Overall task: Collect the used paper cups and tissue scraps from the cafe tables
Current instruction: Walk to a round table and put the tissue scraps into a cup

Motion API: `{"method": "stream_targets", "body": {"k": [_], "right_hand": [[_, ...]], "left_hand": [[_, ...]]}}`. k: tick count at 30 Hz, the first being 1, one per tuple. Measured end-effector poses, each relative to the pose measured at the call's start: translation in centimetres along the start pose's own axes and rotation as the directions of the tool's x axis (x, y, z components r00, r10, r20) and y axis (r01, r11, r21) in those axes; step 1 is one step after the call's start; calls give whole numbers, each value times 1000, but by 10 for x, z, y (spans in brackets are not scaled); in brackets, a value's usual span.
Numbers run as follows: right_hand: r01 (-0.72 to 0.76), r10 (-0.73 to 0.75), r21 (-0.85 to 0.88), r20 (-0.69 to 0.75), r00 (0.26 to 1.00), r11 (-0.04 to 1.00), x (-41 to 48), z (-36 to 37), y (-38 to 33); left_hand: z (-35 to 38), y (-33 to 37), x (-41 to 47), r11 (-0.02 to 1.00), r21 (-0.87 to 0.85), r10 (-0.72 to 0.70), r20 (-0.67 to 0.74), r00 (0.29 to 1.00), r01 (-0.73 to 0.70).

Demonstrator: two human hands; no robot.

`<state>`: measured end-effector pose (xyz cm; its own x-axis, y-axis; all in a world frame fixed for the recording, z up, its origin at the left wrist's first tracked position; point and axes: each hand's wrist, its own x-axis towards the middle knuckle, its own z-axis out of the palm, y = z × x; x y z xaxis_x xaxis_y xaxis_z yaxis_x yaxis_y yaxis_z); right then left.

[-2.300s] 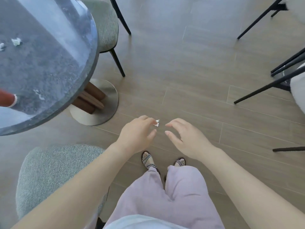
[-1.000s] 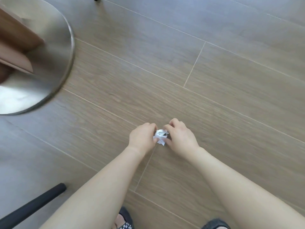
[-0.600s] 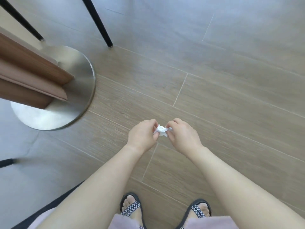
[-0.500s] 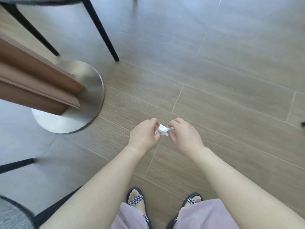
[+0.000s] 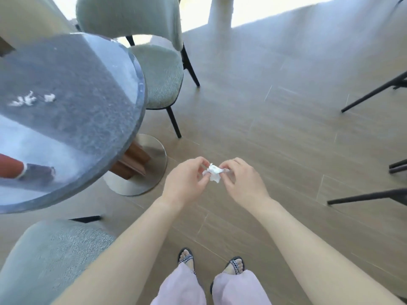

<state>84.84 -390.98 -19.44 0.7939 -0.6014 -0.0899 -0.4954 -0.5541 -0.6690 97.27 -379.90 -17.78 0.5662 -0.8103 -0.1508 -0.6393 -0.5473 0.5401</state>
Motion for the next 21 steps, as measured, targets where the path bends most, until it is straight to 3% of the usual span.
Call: {"method": "stream_targets", "body": {"k": [8,21], "right_hand": [[164,-165,54,20,986,985,0,-15,-95],[360,-363,44,151,920,932,65,60,-234]], "left_hand": [[-79,-3,-47,997,-14,-76,-174,982,75],[-191,-134,-74,977,-8,-208,-267,941,214]]}}
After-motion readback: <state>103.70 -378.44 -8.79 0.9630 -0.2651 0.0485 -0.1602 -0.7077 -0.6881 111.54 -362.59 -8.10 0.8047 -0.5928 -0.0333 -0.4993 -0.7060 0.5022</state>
